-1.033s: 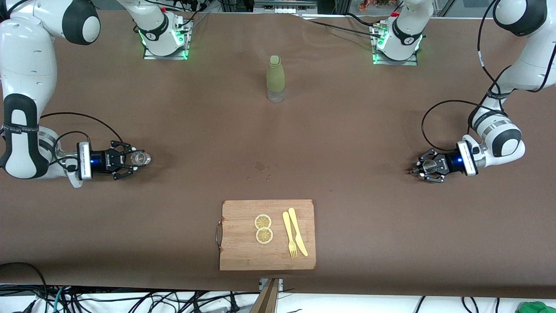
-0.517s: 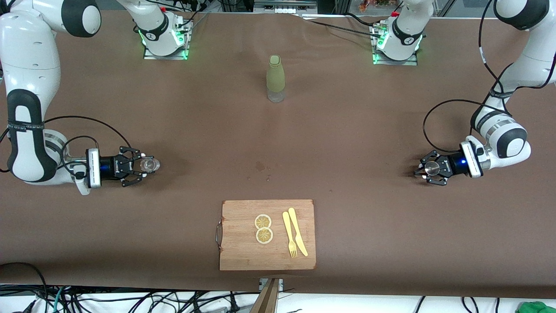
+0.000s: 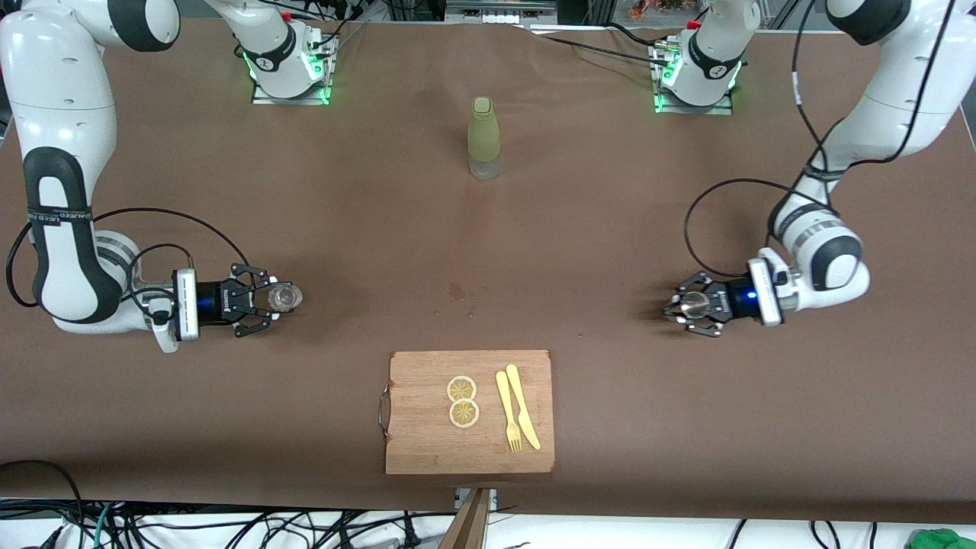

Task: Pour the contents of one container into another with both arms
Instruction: 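Lift the beaker with the right gripper while the left gripper brings the jigger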

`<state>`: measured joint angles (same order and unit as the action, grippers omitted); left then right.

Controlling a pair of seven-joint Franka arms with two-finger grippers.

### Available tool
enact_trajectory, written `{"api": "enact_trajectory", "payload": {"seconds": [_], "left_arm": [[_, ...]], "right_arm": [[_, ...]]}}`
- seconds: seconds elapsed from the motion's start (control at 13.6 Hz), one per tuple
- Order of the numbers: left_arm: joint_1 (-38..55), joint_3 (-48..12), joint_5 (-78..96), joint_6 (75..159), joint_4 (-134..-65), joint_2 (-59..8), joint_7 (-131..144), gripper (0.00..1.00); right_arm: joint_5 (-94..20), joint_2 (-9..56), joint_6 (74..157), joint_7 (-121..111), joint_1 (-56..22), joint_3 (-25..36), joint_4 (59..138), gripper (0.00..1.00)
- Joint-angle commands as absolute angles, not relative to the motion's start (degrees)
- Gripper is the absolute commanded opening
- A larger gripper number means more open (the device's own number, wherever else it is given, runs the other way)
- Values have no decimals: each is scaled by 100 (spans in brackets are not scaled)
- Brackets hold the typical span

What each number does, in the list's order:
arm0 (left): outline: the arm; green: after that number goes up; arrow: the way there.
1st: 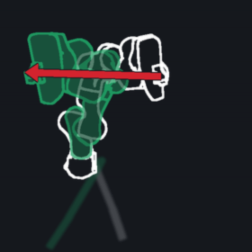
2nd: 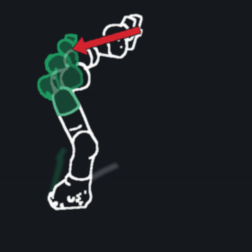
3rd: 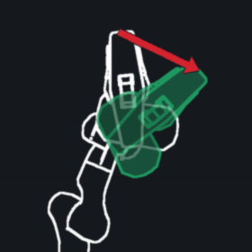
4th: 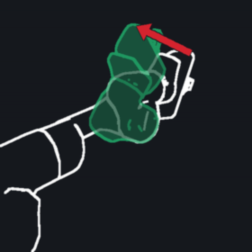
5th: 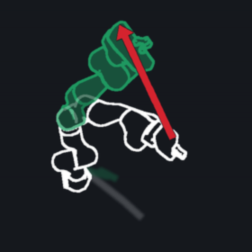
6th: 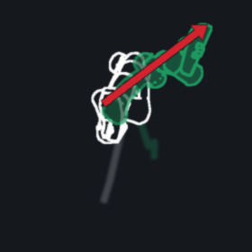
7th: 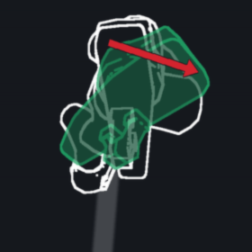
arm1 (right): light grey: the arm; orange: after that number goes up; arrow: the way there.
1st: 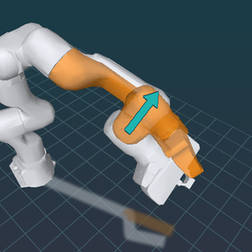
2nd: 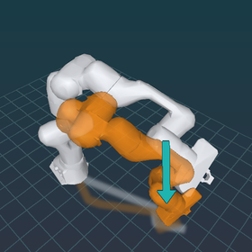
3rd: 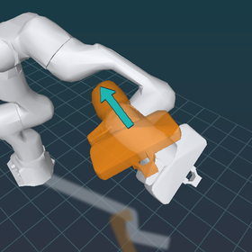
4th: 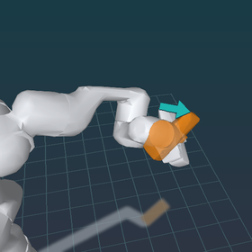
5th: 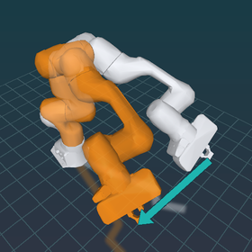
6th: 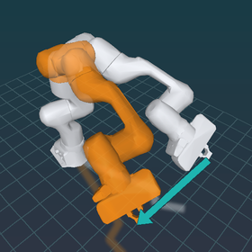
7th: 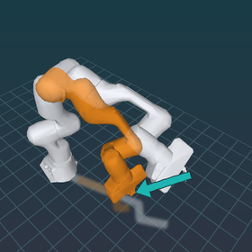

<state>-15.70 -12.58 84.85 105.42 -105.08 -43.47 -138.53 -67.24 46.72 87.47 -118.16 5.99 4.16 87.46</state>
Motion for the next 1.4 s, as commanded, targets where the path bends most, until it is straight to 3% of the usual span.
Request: {"api": "enact_trajectory", "payload": {"seconds": [0.0,0.66,1.33], "left_arm": [[-864,-1178,9173,10932,-10661,-4184,-13834,0],[1027,-1178,11116,11864,-10652,-4227,-14158,0],[1898,-1160,11830,12287,-10468,-4315,-14537,0]], "right_arm": [[-6741,4448,9043,-11480,650,98,8895,42],[-6741,4131,10747,-10926,650,-1045,9210,42],[-6776,3420,12592,-10696,650,-2029,10203,42]]}}
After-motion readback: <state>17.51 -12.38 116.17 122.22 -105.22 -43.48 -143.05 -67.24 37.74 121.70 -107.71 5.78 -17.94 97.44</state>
